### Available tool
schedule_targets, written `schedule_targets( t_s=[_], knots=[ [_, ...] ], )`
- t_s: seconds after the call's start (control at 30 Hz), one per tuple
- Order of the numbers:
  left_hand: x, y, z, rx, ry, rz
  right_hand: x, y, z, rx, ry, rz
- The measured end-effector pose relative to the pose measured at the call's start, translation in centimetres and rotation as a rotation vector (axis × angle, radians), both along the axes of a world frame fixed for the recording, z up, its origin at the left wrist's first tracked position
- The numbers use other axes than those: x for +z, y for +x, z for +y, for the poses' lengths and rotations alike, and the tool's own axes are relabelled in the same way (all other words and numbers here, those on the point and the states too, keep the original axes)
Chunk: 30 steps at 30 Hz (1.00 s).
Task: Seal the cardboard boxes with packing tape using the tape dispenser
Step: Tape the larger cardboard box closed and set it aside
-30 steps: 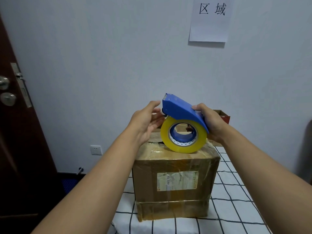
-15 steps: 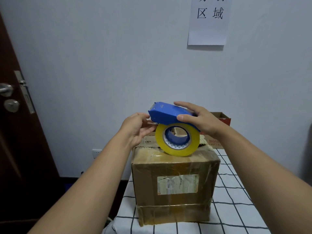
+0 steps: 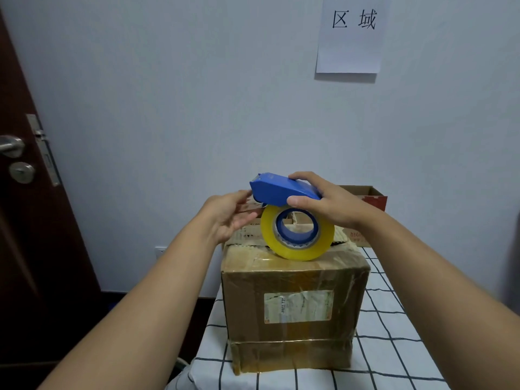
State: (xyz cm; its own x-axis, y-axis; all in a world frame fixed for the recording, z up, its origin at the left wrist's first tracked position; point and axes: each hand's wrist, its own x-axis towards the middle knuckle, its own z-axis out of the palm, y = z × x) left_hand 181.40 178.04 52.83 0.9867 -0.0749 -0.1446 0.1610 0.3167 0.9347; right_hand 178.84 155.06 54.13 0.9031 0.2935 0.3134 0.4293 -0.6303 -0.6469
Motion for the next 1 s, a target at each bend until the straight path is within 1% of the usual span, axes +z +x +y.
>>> schedule_targets(
  t_s=[0.17,0.27,0.43,0.57,0.7,0.87,1.0],
  knots=[
    [-0.2,-0.1,0.5,-0.053,0.069,0.026,-0.6,0.0,-0.1,0.021,0.095,-0.054],
    [0.5,-0.1,0.8,-0.048,0.086,0.022,-0.2,0.0,0.0,0.023,0.11,-0.094],
    [1.8,-0.9,1.5,-0.116,-0.071,0.069,1.2,-0.4,0.4,0.046,0.06,-0.132],
    [1.7,-1.0,1.1,-0.095,-0.1,0.065,0.7,-0.1,0.1,0.03,0.115,-0.091],
    [1.3,-0.8,0.0,-0.033,0.006,0.008,-0.8,0.2,-0.7,-0.049,0.278,0.02],
    [1.0,-0.3,-1.3,0.069,0.14,-0.057,-1.1,0.7,-1.8,-0.003,0.404,0.131],
    [1.7,0.1,-1.4,0.109,0.233,-0.129,-1.1,0.7,-1.6,0.017,0.452,0.099]
  ],
)
